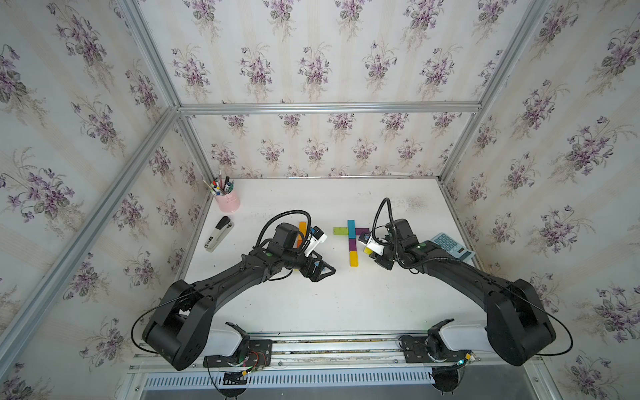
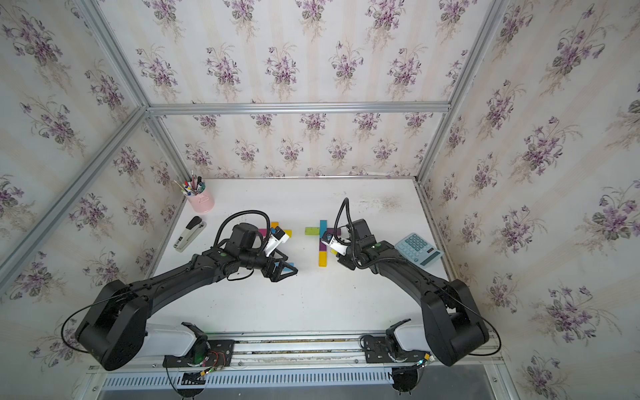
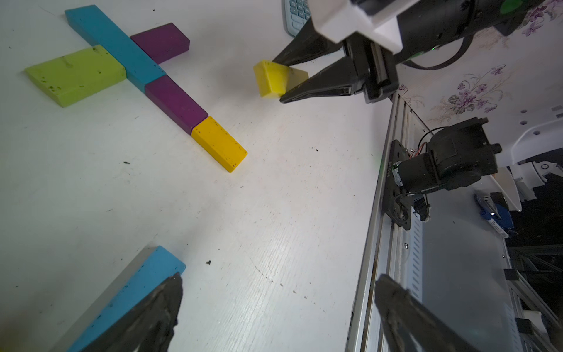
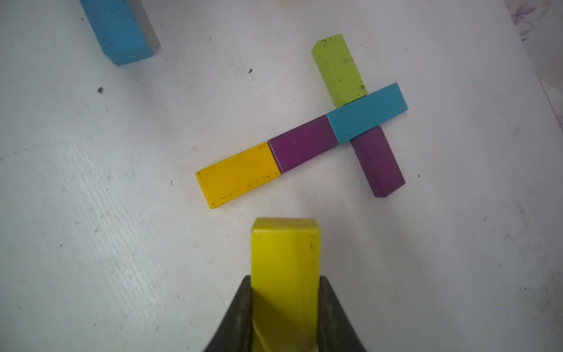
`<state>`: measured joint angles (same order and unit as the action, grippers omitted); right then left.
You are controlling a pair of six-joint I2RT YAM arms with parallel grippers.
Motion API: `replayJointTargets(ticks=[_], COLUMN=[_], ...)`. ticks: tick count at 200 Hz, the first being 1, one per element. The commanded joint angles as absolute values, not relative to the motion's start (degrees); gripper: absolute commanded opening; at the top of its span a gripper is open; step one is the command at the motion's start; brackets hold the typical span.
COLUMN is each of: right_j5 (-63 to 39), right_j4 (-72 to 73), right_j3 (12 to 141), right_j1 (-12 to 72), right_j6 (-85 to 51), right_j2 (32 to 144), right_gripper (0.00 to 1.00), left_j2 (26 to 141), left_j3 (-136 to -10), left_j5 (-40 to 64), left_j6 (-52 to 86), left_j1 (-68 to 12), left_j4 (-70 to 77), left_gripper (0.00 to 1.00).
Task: Assemble the letter t with building blocks
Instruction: Assemble the building block at the center of the board.
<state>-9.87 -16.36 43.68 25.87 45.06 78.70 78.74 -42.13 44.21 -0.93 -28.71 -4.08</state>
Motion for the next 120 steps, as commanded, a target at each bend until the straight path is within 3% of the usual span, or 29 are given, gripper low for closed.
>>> replayJointTargets(ticks=[1, 120], right_j5=[-13.45, -12.0], right_j4=[-20.96, -20.32], right_j3=[44.59, 46.67], right_j1=[25.75, 25.36], right_j6=[55.9, 60.24], right_j2=[81.3, 92.19], right_gripper=[0.12, 0.09], left_j2=[78.51, 76.82], left_j3=[-42.04, -38.94], left_j5=[44.16, 43.08], left_j6=[-0.73, 1.02], left_j1=[-28.16, -24.52], left_j4=[-2.29, 0.48], left_gripper=[1.0, 1.0])
